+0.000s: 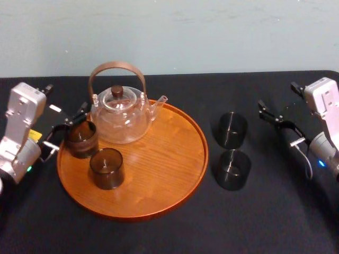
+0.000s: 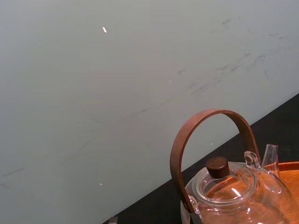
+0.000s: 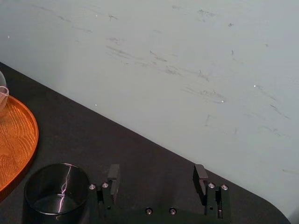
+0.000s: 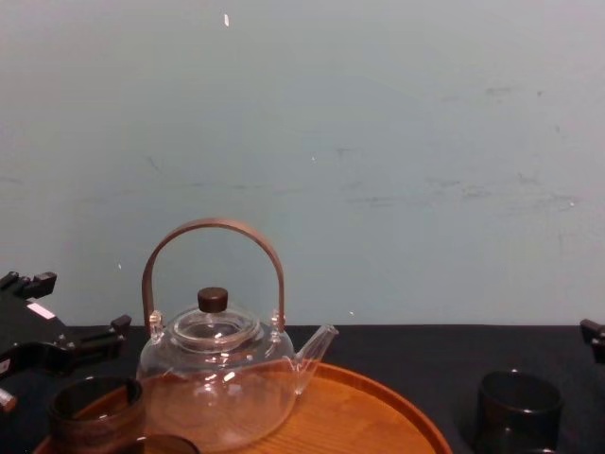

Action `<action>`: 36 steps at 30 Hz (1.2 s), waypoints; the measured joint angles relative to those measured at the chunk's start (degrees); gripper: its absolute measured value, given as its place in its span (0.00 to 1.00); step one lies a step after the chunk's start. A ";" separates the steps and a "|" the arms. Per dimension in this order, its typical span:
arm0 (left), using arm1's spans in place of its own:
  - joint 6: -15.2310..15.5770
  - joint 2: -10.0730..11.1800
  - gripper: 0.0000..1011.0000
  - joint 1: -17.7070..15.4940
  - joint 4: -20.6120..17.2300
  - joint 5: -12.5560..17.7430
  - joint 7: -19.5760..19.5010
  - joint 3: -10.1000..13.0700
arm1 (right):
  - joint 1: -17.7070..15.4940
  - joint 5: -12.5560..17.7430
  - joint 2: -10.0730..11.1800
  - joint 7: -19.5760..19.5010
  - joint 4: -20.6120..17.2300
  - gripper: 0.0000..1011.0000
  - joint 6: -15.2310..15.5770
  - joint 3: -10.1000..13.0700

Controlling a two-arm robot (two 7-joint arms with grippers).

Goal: Pick up the glass from the table and place it on the tray.

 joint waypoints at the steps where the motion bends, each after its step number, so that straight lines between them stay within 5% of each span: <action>1: 0.00 0.00 0.99 0.00 0.00 0.00 0.00 0.01 | 0.00 0.00 0.00 0.00 0.00 0.99 0.00 0.00; 36: 0.00 0.00 0.99 0.00 0.00 0.00 0.00 0.00 | 0.00 0.00 0.00 0.00 0.00 0.99 0.00 0.00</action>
